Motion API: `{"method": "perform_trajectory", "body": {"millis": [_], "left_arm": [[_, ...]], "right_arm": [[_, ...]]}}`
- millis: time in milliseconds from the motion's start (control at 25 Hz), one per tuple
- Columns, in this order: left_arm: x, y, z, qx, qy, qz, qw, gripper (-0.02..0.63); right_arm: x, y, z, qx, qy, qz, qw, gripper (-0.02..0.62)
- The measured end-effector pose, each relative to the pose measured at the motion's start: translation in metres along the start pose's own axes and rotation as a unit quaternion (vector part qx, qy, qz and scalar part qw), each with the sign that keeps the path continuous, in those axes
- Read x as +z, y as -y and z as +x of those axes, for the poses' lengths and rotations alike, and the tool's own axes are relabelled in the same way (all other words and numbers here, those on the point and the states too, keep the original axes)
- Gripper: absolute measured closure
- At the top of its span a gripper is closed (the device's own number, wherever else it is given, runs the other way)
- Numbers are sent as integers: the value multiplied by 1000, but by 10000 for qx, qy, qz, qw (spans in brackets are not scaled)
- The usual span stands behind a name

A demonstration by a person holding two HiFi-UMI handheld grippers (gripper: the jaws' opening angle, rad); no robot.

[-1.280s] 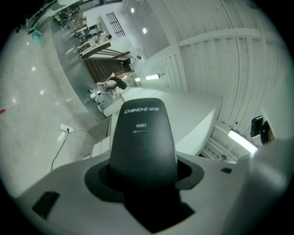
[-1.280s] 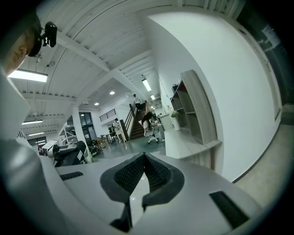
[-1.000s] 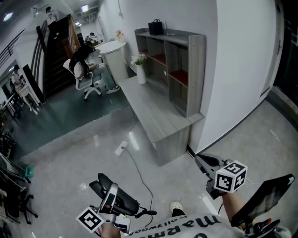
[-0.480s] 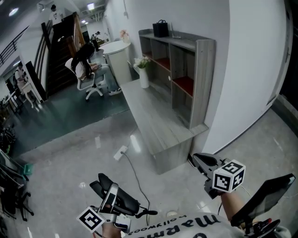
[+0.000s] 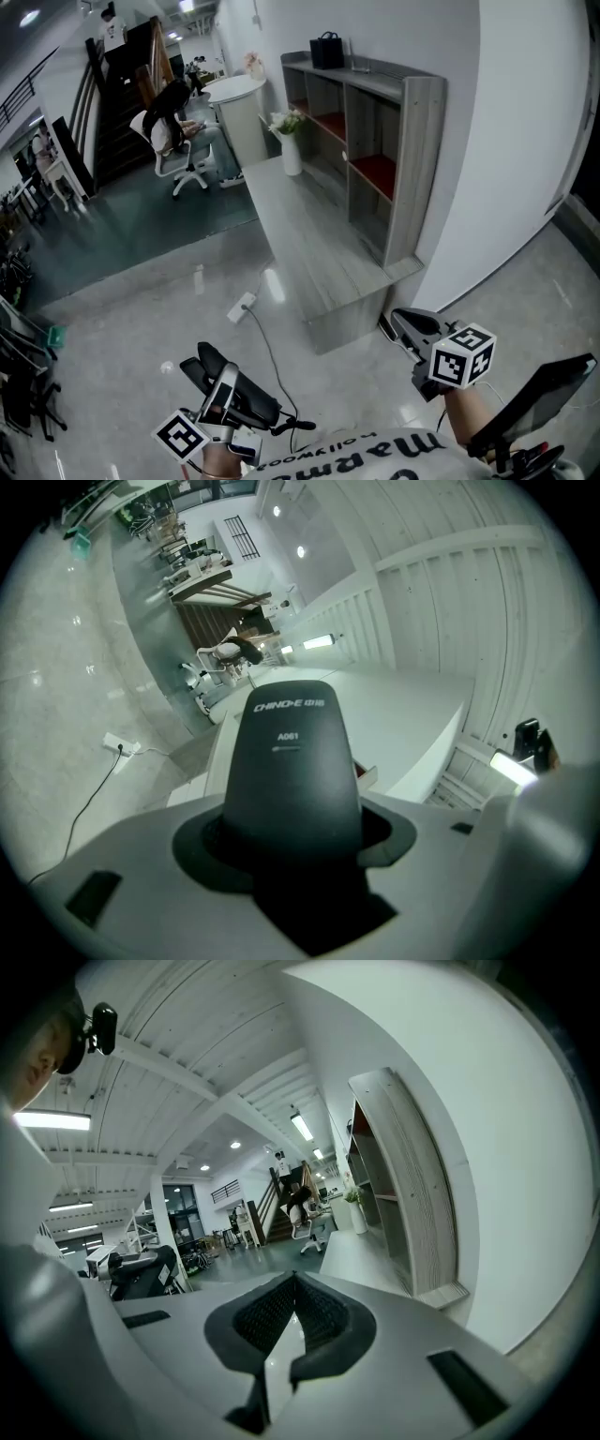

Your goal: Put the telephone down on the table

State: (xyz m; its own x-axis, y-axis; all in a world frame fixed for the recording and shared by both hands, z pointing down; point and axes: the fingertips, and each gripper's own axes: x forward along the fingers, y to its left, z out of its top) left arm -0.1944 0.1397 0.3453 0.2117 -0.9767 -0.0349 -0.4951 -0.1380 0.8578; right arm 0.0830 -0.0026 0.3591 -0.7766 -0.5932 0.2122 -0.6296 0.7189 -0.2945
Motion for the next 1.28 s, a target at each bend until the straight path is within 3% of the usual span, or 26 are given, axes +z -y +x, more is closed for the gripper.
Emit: {"method": "perform_trajectory", "body": {"millis": [280,560,1000,1280], "left_arm": [[-1,1,23,-32,-94,-42,9999,333],[-7,7,37,-59,-269,173,9995,333],[-38,-1,25,212,-344,152,9991,333],[-37,-10,29,286,-379,179,9987,333]], "right_arm": [[7,15,11,-12,29,47,10000,584],[4,16,11,40,-44,75,10000,584],[-39,16,-14,-41,-363,355,9987,584],[-52,19,-2,31,-426,507,9978,584]]}}
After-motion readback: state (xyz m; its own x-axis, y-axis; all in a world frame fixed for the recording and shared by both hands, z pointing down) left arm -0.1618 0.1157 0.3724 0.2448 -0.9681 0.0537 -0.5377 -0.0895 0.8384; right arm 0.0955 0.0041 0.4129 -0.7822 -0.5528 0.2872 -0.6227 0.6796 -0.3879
